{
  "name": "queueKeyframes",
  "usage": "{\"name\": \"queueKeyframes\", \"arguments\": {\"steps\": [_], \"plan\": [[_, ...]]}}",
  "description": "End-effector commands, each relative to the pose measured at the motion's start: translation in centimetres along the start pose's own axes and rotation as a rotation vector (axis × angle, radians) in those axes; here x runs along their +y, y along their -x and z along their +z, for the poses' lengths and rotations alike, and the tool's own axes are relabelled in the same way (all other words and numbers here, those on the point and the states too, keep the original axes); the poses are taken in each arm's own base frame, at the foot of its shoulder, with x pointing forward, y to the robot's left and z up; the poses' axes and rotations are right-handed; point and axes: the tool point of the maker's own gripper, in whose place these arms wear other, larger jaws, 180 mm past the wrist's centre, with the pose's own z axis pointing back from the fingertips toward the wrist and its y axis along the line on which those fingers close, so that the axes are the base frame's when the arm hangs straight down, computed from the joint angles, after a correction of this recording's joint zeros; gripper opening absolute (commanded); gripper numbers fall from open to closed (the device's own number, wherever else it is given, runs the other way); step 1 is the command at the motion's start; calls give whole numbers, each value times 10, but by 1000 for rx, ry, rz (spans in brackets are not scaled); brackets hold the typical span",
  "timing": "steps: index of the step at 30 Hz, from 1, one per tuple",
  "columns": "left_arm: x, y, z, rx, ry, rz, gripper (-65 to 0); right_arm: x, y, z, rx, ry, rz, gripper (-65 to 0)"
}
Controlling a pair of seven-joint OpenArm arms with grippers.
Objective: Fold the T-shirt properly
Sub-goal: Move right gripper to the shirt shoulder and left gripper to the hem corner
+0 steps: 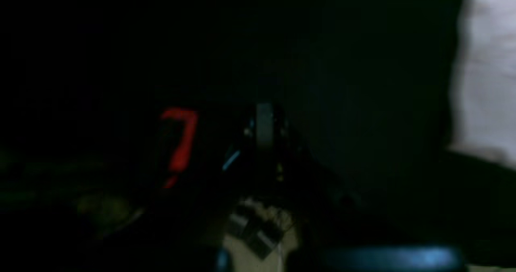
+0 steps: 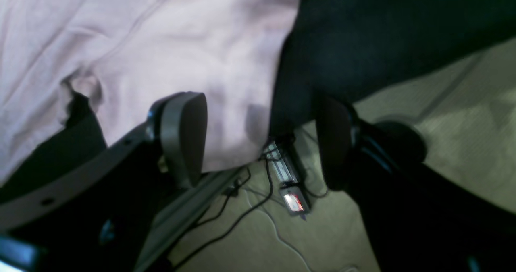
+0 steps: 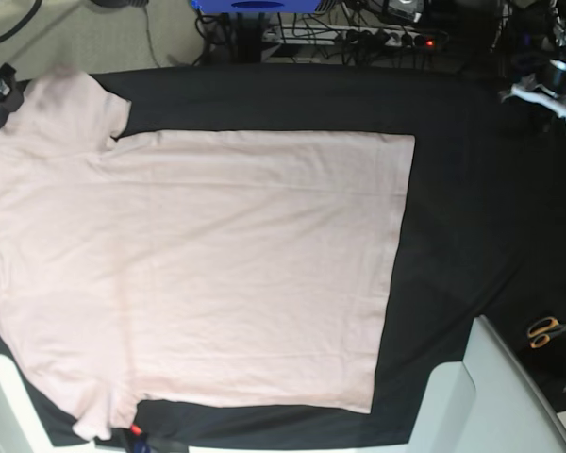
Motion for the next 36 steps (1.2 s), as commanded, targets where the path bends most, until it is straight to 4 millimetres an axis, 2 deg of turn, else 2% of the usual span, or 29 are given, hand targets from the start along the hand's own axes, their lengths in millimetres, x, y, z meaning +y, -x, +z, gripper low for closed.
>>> {"name": "queueKeyframes", "arguments": {"steps": [1, 9, 13, 17, 19, 24, 26, 36], "plan": [[0, -14, 0, -46, 9, -8, -650, -2, -15, 3, -43, -7, 12, -246], [5, -4, -2, -20, -4, 7, -650, 25, -6, -26, -13, -84, 36, -251], [7, -4, -1, -19, -10, 7, -650, 23, 3, -32, 10, -93, -3, -252], [6, -2, -2, -12, -6, 6, -650, 21, 4, -30, 7, -86, -3, -252], [7, 1, -2, -3, -6, 5, -650, 15, -5, -23, -1, -68, 28, -252], [12, 21, -3, 83, -18, 17, -650, 11, -15, -6, -28, -37, 89, -252], [12, 23, -3, 92, -18, 17, -650, 6, -16, -3, -39, -26, 74, -252], [13, 25, -3, 99, -18, 16, -650, 2, 1, -16, 3, -43, 9, -252]]}}
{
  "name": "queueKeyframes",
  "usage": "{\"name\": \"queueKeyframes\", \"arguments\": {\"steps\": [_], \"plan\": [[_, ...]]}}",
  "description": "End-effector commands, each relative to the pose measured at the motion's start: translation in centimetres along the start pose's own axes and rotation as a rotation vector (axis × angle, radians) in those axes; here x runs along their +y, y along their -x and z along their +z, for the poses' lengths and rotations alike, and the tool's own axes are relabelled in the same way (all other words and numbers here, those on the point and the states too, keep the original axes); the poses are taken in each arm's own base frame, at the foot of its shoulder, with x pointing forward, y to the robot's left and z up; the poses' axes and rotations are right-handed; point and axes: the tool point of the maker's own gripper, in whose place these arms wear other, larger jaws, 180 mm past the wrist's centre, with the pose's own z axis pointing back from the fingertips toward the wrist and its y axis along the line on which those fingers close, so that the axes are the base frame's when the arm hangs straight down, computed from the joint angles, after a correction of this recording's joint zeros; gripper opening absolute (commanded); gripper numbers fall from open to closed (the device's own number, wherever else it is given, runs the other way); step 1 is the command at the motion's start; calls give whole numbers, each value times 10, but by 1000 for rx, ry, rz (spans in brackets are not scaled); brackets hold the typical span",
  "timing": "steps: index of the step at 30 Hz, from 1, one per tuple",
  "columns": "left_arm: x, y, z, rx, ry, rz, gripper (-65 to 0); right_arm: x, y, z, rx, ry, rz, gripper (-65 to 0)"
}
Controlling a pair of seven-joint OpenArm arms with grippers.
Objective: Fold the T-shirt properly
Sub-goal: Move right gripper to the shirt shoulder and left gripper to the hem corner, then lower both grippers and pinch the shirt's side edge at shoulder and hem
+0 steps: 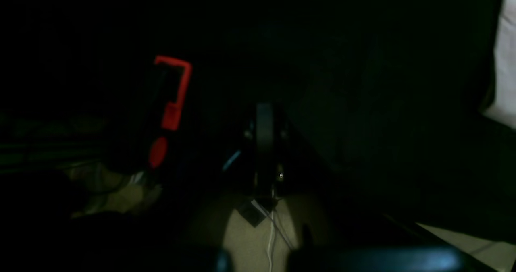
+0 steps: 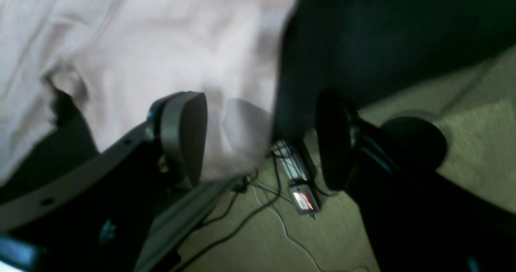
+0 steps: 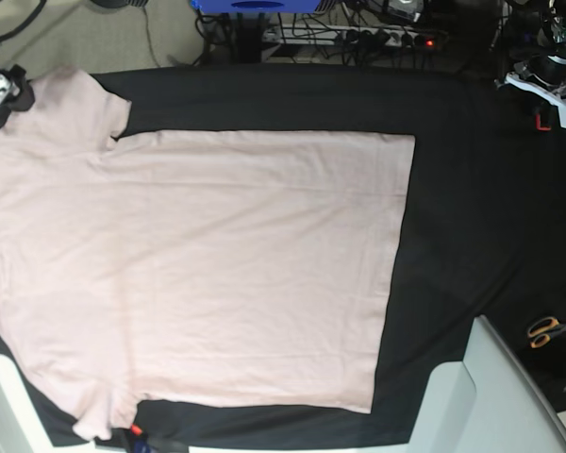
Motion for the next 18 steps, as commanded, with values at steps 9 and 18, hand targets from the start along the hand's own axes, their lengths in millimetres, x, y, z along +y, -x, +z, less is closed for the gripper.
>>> {"name": "queueKeyframes", "arguments": {"steps": [9, 18], "plan": [[-9, -7, -1, -12, 32, -43, -650, 17, 6, -9, 46, -42, 56, -254], [-40, -4, -15, -1, 101, -38, -650, 19, 10, -12, 51, -50, 48, -563]]}}
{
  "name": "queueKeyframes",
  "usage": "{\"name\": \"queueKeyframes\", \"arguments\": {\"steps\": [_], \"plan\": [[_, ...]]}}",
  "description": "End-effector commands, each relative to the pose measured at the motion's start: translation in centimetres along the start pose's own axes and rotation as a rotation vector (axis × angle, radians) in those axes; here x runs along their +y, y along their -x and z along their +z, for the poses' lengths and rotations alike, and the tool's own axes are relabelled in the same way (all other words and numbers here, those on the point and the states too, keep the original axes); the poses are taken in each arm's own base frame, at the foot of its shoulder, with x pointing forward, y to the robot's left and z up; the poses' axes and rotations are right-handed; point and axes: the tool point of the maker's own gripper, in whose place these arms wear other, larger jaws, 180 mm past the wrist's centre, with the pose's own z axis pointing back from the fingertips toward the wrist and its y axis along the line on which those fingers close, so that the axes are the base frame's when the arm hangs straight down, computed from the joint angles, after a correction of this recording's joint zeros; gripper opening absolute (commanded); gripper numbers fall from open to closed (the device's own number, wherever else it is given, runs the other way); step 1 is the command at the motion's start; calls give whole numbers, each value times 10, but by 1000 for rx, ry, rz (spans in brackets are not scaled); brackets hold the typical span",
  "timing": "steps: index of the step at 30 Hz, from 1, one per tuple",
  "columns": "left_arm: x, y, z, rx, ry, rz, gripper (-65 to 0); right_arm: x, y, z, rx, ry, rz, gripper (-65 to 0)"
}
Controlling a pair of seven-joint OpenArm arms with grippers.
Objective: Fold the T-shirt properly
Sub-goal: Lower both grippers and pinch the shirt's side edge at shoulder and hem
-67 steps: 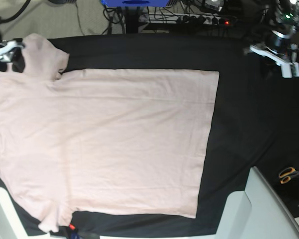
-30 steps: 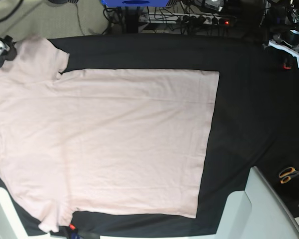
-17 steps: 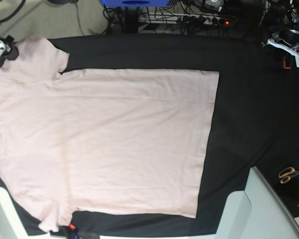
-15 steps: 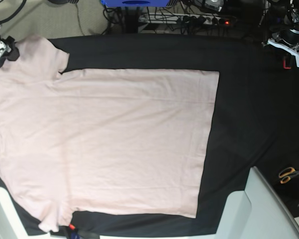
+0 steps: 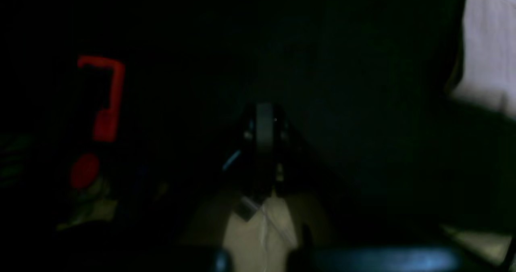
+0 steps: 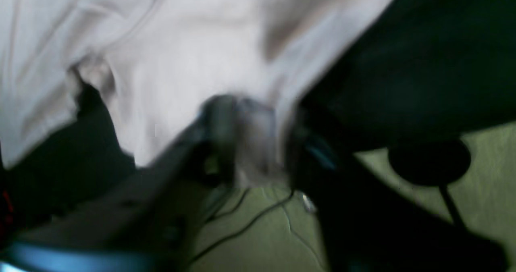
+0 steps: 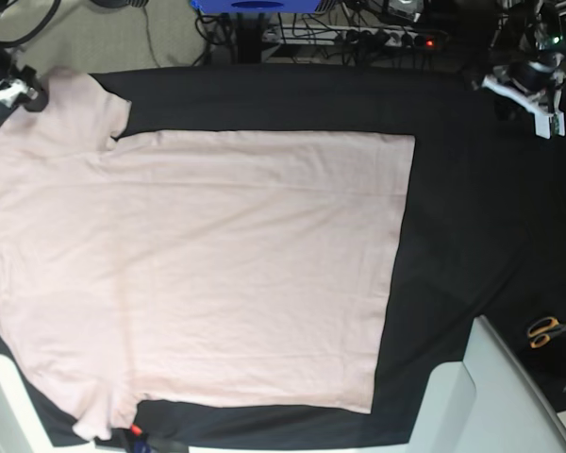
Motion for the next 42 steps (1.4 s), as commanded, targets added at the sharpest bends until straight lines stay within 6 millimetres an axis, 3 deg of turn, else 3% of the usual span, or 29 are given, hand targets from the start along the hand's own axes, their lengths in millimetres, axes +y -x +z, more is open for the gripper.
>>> {"name": "queueKeyframes", "arguments": {"steps": [1, 2, 5, 9, 11, 17, 22, 27, 33, 42], "plan": [[3, -9, 0, -34, -3, 10, -650, -4, -5, 5, -5, 13, 18, -623], [2, -11, -2, -39, -2, 19, -650, -4, -5, 5, -5, 13, 18, -650], [-5, -7, -11, -40, 2, 69, -650, -5, -5, 5, -4, 14, 18, -638], [-23, -3, -18, -48, 28, 119, -469, -5, -5, 5, -4, 14, 18, -645], [-33, -5, -21, -60, 45, 141, -421, -4, -5, 4, -2, 14, 20, -645], [-89, -16, -29, -113, 213, 173, -421, -4, -5, 4, -1, 13, 21, -645], [-107, 0, -38, -75, 246, 215, -420, -5, -6, 5, -1, 15, 23, -645], [-109, 21, -43, -21, 247, 234, -416, -5, -6, 5, -2, 16, 24, -645], [-111, 24, -50, -9, 251, 254, -415, -5, -6, 5, -1, 17, 25, -645], [-107, 4, -26, -75, 253, 188, -415, -5, -5, 5, 1, 17, 26, -645]]}}
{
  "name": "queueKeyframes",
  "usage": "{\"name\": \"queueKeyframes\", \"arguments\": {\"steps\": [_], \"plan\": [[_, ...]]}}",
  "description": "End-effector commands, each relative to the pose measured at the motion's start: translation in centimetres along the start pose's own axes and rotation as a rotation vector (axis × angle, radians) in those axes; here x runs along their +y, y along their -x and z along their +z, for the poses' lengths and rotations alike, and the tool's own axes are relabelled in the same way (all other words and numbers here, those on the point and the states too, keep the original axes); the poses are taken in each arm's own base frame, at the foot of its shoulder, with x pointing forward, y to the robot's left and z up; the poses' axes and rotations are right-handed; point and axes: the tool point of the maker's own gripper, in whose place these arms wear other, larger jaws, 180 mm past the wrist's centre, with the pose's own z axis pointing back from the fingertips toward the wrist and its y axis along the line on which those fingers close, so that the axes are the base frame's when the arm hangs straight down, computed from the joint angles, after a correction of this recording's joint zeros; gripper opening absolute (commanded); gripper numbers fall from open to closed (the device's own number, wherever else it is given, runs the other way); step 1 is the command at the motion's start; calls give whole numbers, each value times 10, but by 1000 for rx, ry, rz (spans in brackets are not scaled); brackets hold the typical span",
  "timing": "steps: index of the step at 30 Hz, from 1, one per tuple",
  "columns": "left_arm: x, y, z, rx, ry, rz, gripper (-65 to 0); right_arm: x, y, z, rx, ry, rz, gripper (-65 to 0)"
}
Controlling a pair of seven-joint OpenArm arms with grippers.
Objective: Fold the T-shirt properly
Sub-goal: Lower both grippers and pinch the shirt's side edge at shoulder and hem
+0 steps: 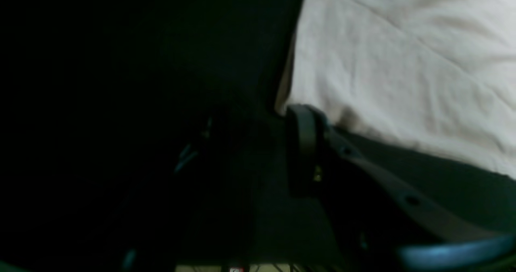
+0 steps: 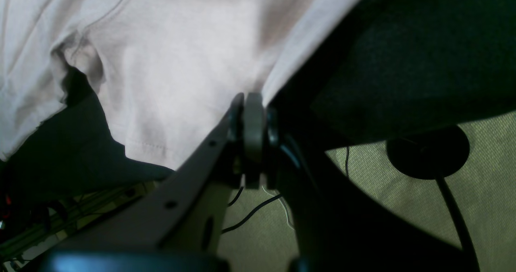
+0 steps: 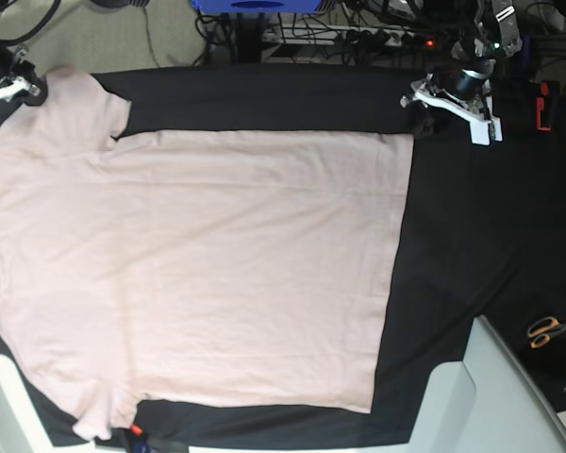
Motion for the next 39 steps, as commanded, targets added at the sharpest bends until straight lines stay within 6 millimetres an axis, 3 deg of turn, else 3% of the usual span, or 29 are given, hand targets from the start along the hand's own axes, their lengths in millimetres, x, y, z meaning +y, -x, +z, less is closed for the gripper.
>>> {"name": "queueKeyframes", "arguments": {"steps": [1, 14, 19, 21, 32, 39], "plan": [[-1, -15, 3, -44, 7, -14, -415, -4, -8, 5, -15, 10, 19, -645], [-4, -13, 1, -41, 15, -11, -408, -5, -7, 6, -13, 12, 19, -645], [-3, -14, 1, -41, 14, -12, -252, -5, -7, 6, -13, 12, 19, -647], [-3, -11, 0, -36, 14, -5, -230, -5, -7, 6, -13, 12, 19, -647], [5, 9, -29, 23, 1, 84, -230, -5, -7, 6, -13, 12, 19, -647], [-24, 24, -35, 67, 67, 58, -232, -5, -7, 6, -13, 12, 19, -647]]}}
